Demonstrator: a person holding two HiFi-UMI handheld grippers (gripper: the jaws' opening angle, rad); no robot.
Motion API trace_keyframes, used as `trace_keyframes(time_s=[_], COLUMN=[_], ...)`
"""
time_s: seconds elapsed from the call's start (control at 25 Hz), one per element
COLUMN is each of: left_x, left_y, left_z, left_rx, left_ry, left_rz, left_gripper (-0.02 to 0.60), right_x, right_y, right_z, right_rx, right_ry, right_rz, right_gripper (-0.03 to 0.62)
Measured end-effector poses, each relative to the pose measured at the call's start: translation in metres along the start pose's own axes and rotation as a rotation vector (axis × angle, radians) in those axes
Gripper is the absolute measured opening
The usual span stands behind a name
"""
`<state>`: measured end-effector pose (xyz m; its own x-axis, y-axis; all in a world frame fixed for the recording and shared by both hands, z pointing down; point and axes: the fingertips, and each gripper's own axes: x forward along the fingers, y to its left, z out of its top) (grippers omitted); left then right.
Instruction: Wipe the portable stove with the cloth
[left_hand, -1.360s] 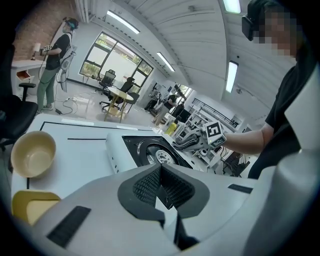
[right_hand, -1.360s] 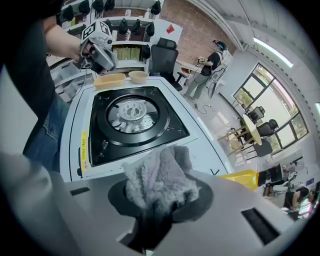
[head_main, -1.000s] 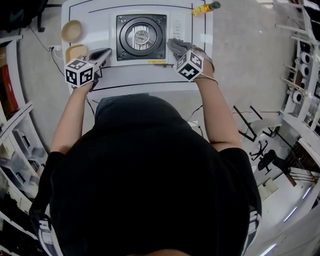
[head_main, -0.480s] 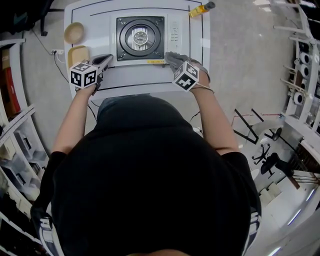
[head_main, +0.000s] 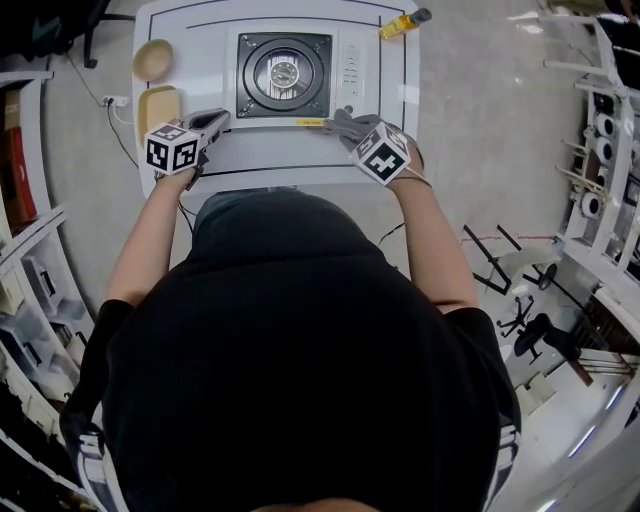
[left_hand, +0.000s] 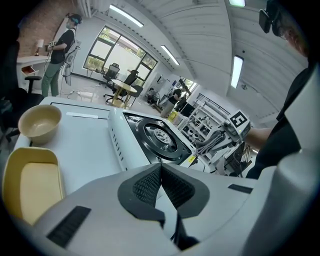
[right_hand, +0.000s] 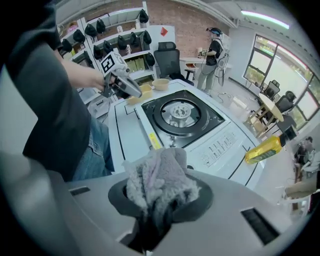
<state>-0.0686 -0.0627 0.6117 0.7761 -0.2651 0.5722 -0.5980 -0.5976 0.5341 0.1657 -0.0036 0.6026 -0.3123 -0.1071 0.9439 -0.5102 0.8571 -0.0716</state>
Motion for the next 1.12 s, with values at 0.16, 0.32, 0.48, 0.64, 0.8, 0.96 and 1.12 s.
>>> trace_keyframes(time_s=[0.16, 0.32, 0.48, 0.64, 0.8, 0.96, 1.12], left_x=[-0.004, -0.005, -0.005, -0.004, -0.001, 0.002, 0.004], left_y=[0.001, 0.004, 0.011, 0.015, 0.017, 0.019, 0.019], left_z=[-0.001, -0.004, -0.004, -0.002, -0.005, -0.010, -0.014], left_rx=[-0.003, -0.005, -0.008, -0.012, -0.013, -0.021, -0.027], left_ry=[-0.008, -0.011, -0.015, -0.023, -0.016, -0.006, 0.001], left_rz=[0.004, 0.014, 0.021, 0.026, 0.016, 0.011, 0.009], left_gripper=[0.021, 0.021, 0.021, 0.021, 0.021, 0.021, 0.021], right_x=[-0.016, -0.012, 0.006, 0.032, 0.047, 0.055, 0.058], right_y=[-0.019, -0.040, -0.056, -0.050, -0.029, -0.011, -0.001], right_z=[0.033, 0.062, 0.079, 0.075, 0.070, 0.074, 0.082], right_rx=[-0.005, -0.043, -0.098, -0.152, -0.164, -0.175, -0.177], right_ry=[-0.070, -0.092, -0.061, 0.015, 0.048, 0.047, 0.045], right_rz=[-0.064, -0.181, -0.299, -0.308, -0.251, -0.210, -0.190], right_gripper=[0.112, 0.112, 0.112, 0.112, 0.112, 0.112, 0.112])
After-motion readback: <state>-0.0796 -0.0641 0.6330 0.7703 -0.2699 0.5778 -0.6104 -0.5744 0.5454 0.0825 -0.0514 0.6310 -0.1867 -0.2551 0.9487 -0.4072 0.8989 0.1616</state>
